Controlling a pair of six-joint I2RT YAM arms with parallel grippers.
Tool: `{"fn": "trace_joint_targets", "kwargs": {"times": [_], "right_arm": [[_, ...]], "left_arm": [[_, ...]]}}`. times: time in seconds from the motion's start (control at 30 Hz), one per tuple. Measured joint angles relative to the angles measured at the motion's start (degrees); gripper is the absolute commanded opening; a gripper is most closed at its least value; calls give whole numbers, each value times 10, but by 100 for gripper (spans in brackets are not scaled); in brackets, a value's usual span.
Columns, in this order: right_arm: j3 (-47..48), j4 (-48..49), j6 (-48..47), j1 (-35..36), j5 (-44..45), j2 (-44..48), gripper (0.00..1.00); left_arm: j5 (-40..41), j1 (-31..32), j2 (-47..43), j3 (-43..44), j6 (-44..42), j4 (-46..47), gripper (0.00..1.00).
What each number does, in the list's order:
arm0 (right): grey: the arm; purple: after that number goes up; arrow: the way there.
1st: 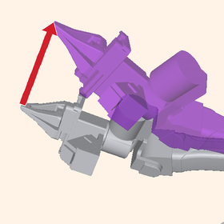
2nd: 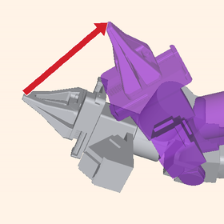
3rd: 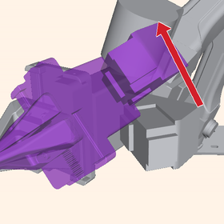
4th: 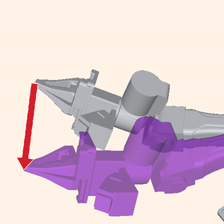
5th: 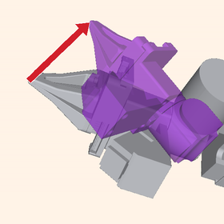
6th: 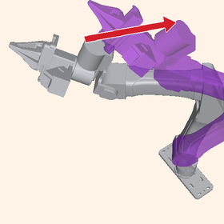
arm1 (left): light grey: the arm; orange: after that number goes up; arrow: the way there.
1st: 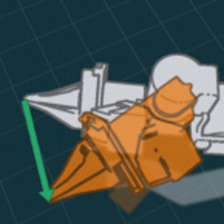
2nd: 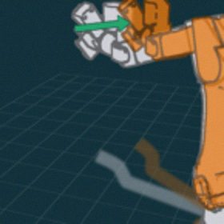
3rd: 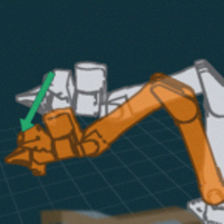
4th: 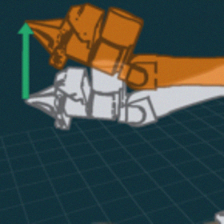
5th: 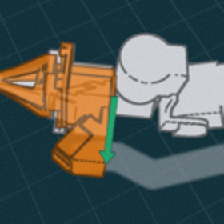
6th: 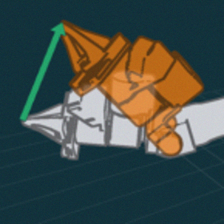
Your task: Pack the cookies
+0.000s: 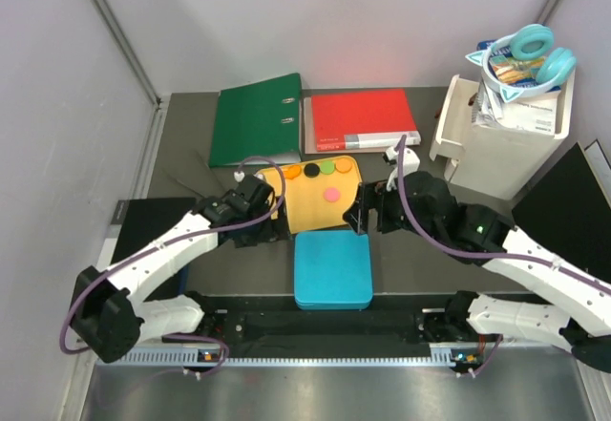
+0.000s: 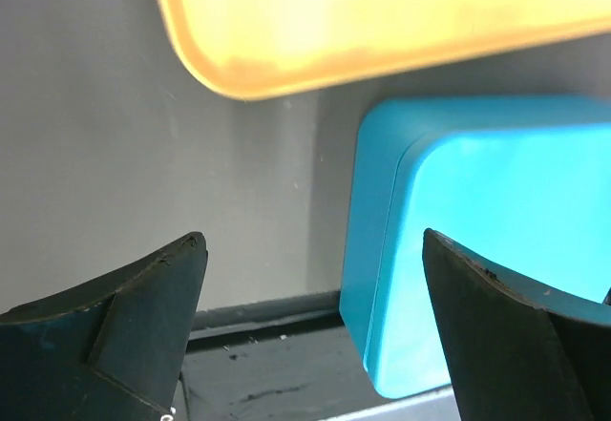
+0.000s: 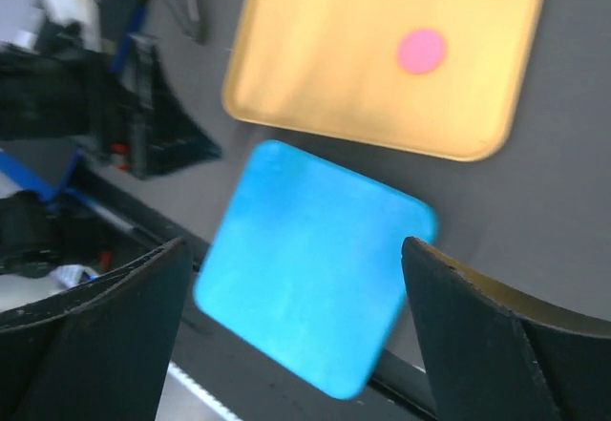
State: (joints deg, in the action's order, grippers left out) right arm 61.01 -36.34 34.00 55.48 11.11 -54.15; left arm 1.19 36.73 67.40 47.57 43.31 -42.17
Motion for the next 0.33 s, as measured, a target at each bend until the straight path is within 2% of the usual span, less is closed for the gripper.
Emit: {"fn": "trace_joint_targets", "kwargs": {"times": [0.03,0.33], "right_arm": [[0,-14,-5,0,16,0,99],[-5,-44,-35,0,147,34,99]], "left_arm": [[16,0,-3,11,-1,-7,99],[91,-2,-28,74,-20,-18,99]]}}
